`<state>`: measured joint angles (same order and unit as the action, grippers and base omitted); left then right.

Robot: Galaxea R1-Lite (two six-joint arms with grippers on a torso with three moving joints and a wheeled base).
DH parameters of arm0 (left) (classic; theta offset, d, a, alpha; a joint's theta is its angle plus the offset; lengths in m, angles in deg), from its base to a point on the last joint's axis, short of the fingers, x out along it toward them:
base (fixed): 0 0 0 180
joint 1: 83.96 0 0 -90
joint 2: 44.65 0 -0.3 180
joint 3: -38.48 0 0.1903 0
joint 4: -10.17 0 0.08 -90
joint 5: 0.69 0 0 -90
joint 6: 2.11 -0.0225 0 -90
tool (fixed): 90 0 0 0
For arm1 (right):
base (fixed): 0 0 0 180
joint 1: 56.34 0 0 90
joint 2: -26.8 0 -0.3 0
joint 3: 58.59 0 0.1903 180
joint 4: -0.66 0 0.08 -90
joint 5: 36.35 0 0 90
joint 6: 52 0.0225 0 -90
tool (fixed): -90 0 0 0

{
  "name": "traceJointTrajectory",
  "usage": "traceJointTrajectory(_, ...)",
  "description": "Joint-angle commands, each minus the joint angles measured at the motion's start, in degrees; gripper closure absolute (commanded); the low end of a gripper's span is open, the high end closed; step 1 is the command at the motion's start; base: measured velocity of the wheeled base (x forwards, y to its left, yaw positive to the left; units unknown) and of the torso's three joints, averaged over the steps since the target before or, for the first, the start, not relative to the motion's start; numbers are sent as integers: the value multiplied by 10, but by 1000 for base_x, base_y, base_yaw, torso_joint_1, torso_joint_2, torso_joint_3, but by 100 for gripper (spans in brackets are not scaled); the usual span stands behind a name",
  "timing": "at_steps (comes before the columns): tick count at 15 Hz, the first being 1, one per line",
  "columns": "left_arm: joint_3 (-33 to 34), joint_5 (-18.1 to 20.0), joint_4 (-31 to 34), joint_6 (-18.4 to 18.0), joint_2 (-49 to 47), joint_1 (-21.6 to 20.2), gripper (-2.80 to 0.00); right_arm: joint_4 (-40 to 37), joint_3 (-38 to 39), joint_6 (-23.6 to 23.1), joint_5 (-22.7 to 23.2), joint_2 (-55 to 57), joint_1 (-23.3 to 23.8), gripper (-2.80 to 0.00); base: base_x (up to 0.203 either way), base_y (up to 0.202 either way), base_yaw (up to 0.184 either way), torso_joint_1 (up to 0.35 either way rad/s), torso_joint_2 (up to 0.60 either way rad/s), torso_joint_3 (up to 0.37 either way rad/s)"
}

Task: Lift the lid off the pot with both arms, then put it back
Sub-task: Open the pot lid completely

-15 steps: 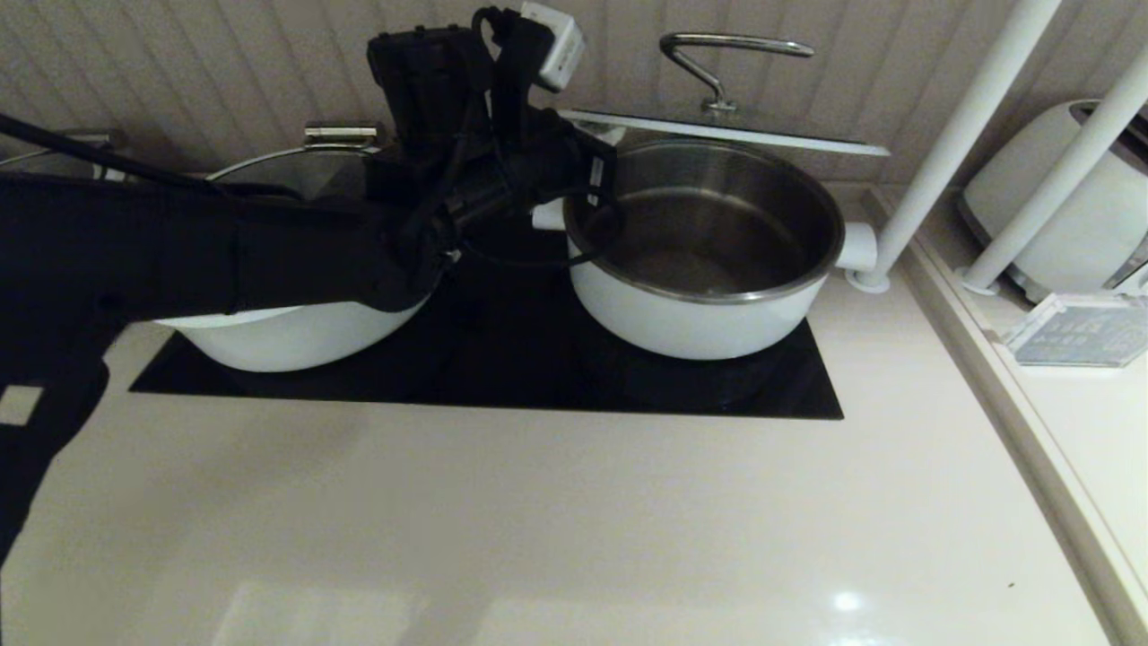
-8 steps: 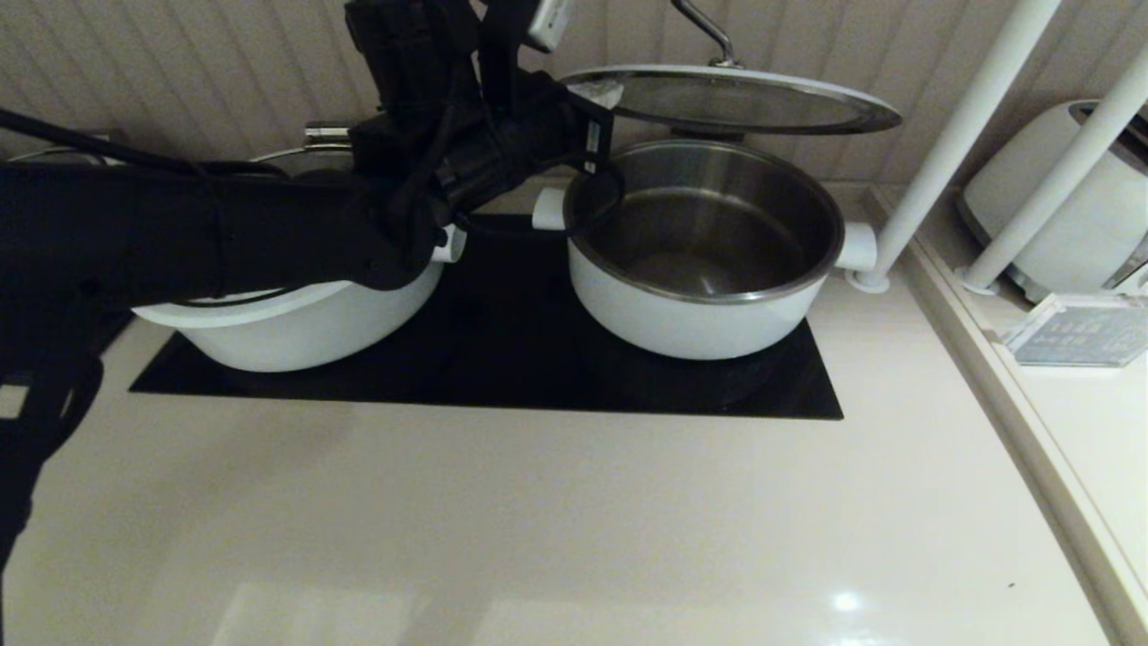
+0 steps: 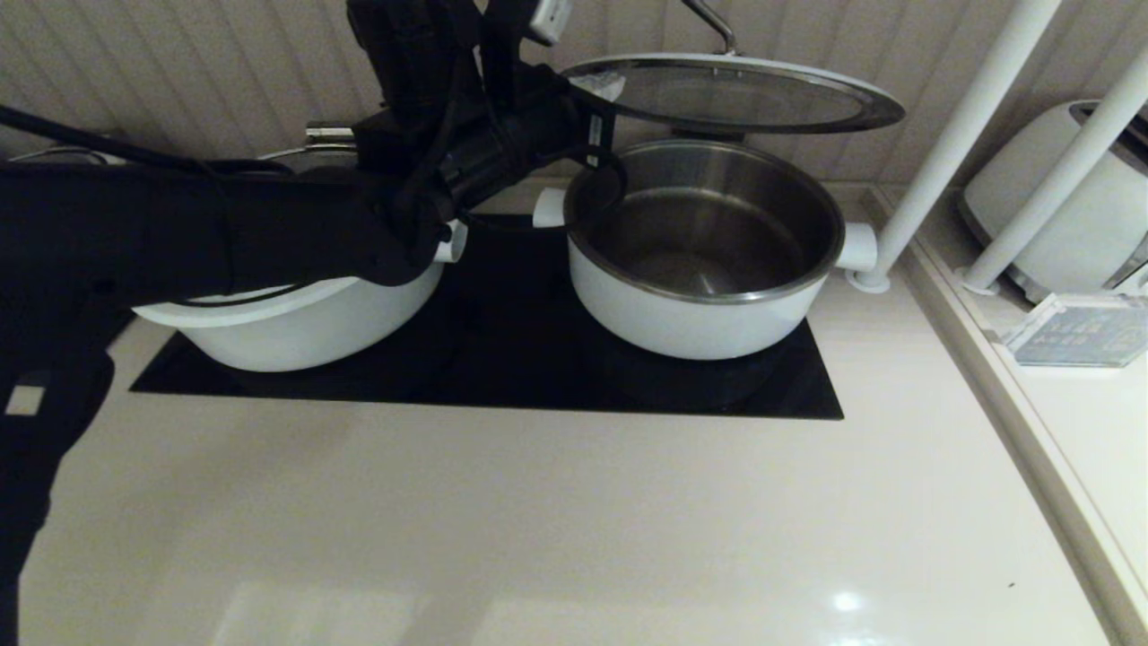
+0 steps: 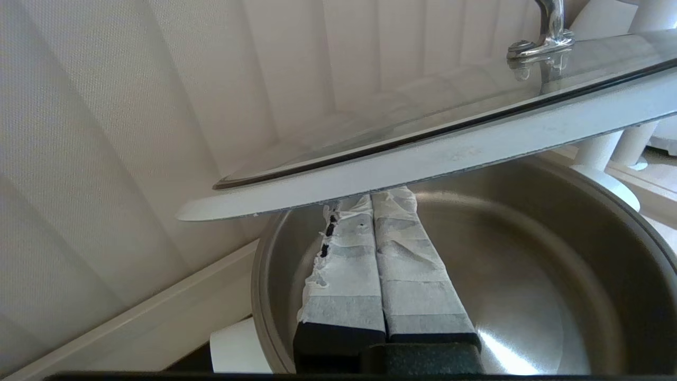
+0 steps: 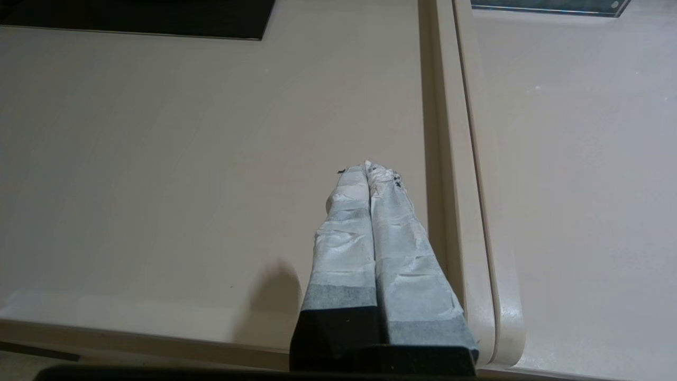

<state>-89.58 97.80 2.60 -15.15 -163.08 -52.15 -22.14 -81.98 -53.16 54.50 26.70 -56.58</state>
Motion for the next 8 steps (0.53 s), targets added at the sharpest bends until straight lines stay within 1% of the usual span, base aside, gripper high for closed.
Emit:
traceJointTrajectory(1,-7,0,-2,-1,-6,0,0,0,0,-1,1,1,0,0,0,0,0,0,0,0)
traceJointTrajectory(8,-11,0,-4,-1,-14,0,0,0,0,0,0,1,0,0,0,0,0,0,0,0)
